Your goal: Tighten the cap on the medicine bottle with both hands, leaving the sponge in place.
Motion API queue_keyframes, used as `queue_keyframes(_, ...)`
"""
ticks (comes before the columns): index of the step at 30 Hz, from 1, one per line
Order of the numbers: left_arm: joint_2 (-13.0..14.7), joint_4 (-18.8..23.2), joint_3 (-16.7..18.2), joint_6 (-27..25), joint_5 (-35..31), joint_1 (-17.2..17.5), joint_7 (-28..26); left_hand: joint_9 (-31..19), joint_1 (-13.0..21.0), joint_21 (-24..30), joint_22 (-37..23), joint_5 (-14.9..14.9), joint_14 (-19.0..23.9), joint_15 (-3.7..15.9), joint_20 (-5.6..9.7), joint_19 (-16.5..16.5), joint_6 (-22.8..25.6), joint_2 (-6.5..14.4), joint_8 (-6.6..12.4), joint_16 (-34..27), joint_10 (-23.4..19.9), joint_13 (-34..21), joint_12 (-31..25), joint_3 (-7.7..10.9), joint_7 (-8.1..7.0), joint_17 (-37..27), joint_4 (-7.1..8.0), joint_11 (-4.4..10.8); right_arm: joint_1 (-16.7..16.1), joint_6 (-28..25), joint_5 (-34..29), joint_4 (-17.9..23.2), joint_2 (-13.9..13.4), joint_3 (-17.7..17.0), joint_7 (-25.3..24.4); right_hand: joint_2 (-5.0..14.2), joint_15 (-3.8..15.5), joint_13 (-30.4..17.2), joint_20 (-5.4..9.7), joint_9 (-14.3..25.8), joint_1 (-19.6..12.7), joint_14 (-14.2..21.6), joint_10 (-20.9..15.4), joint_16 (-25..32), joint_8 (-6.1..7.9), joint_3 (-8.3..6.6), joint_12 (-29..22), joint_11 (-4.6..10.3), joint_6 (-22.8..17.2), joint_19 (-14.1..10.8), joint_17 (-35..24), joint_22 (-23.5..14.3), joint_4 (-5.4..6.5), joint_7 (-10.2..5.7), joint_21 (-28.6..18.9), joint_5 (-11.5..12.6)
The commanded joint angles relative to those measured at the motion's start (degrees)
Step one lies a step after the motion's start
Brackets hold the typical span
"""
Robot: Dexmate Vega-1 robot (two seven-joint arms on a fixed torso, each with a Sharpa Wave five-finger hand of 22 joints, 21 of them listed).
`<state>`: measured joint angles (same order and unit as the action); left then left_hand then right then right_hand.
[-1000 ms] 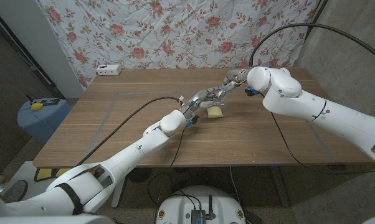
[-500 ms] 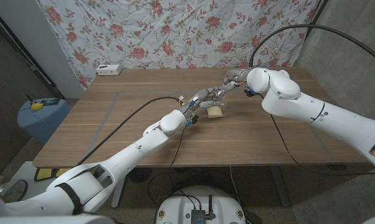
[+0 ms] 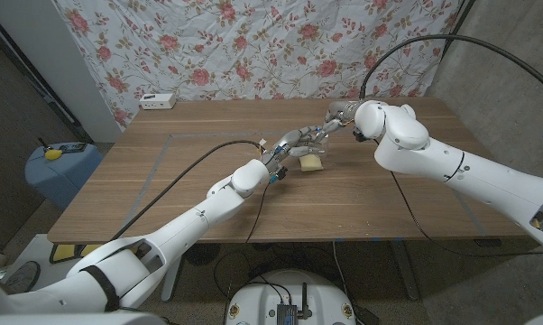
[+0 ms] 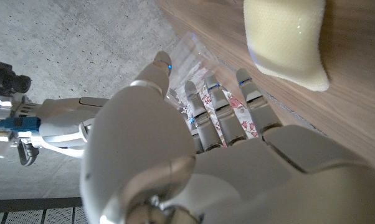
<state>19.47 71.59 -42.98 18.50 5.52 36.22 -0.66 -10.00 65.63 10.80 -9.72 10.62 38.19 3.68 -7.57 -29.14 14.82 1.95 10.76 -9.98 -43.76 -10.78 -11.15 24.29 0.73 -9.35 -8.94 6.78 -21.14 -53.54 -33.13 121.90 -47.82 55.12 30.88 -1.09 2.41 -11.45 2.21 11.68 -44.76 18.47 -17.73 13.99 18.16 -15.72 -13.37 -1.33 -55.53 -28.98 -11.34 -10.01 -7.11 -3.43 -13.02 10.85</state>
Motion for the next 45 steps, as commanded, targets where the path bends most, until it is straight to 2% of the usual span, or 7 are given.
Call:
queue_keyframes(1, 0.0, -0.3, 0.0, 0.1, 0.2, -0.1, 0.0, -0.2, 0.0, 0.1, -0.1, 0.4, 0.2, 1.57, 0.06, 0.1, 0.4, 0.5, -0.01, -0.1, -0.4, -0.3, -0.2, -0.19, -0.28, 0.1, -0.01, 0.41, -0.7, -0.7, -1.2, -0.4, 1.2, 0.2, -1.1, -0.14, 1.95, -0.1, -0.16, 0.1, 0.8, 1.1, -1.2, 0.6, 0.74, 0.36, -0.5, -0.02, -1.6, -0.9, -0.3, -0.1, 0.19, 0.06, -0.2, -0.1)
queue_keyframes(10, -0.2, -0.8, 0.1, 0.4, 0.3, -0.1, 0.0, -0.2, 0.0, 0.2, -0.1, 0.4, 0.3, 1.61, 0.09, 0.0, 0.4, 0.5, -0.01, -0.1, -0.6, -0.3, -0.3, -0.18, -0.33, 0.1, -0.03, 0.21, -0.8, -1.9, -1.9, -1.3, 2.7, 1.0, -2.2, -0.44, 1.76, -0.1, -0.27, 0.0, 2.2, 3.0, -4.0, 1.0, 1.27, 1.05, -0.9, -0.03, -4.6, -2.2, -0.3, -0.1, 0.43, 0.17, -0.3, -0.1)
queue_keyframes(22, -0.4, -1.6, 0.1, 0.9, 0.5, -0.5, 0.3, -0.2, 0.0, 0.2, -0.1, 0.4, 0.3, 1.51, 0.15, 0.1, 0.5, 0.6, -0.02, -0.1, -0.5, -0.3, -0.3, -0.15, -0.34, 0.1, 0.0, 0.39, 0.8, -4.4, -6.2, -2.3, 3.8, 4.4, -1.7, -0.59, 2.39, 0.0, -0.13, -0.2, 3.3, 4.9, -6.6, 1.4, 1.94, 1.56, -1.2, -0.02, -8.3, -3.7, -0.3, -0.2, 0.44, 0.73, -0.5, 0.0)
queue_keyframes(32, -0.4, -1.9, 0.2, 1.2, 0.4, -0.7, 0.3, -0.2, 0.0, 0.2, -0.1, 0.5, 0.3, 1.39, 0.17, 0.0, 0.4, 0.6, -0.03, 0.0, -0.5, -0.3, -0.3, -0.1, -0.28, 0.1, 0.0, 0.29, 2.4, -6.7, -12.5, -3.5, 5.0, 8.1, 0.2, -0.78, 2.9, 0.0, -0.01, -0.3, 4.5, 6.3, -8.5, 1.7, 2.16, 2.08, -1.3, 0.17, -10.4, -4.7, -0.3, -0.2, 0.59, 0.75, -0.5, -0.1)
queue_keyframes(33, -0.4, -1.9, 0.2, 1.2, 0.5, -0.7, 0.3, -0.2, 0.0, 0.2, -0.1, 0.5, 0.3, 1.35, 0.16, 0.0, 0.4, 0.6, -0.03, 0.0, -0.5, -0.3, -0.3, -0.09, -0.29, 0.1, 0.02, 0.33, 2.5, -6.9, -13.1, -3.6, 5.1, 8.3, 0.4, -0.72, 2.91, 0.1, 0.01, -0.3, 4.7, 6.3, -8.8, 1.6, 2.13, 2.15, -1.3, 0.96, -10.7, -4.9, -0.3, -0.2, 0.64, 0.79, -0.5, -0.1)
queue_keyframes(36, -0.5, -2.1, 0.1, 1.4, 0.5, -0.8, 0.4, -0.2, 0.0, 0.2, -0.1, 0.5, 0.3, 1.44, 0.16, 0.0, 0.5, 0.6, -0.02, 0.0, -0.4, -0.3, -0.2, -0.08, -0.34, 0.1, 0.03, 0.39, 2.3, -7.1, -14.4, -3.8, 5.4, 8.5, 0.8, -0.85, 3.13, 0.1, 0.06, -0.3, 5.4, 6.9, -9.3, 1.7, 2.2, 2.42, -1.3, 0.39, -11.4, -5.1, -0.3, -0.2, 0.86, 0.76, -0.5, -0.1)
queue_keyframes(45, -0.5, -2.0, 0.2, 1.3, 0.6, -0.6, 0.3, -0.2, 0.0, 0.2, -0.1, 0.5, 0.4, 1.27, 0.13, 0.0, 0.5, 0.6, -0.02, 0.0, -0.4, -0.3, -0.2, -0.01, -0.39, 0.1, 0.04, 0.29, 1.8, -7.8, -19.3, -4.8, 6.6, 8.9, 2.3, -1.08, 3.47, 0.1, -0.07, -0.4, 7.8, 8.6, -11.9, 2.0, 3.07, 3.23, -1.5, 0.76, -15.6, -6.4, -0.3, -0.3, 1.5, 0.78, -0.6, -0.2)
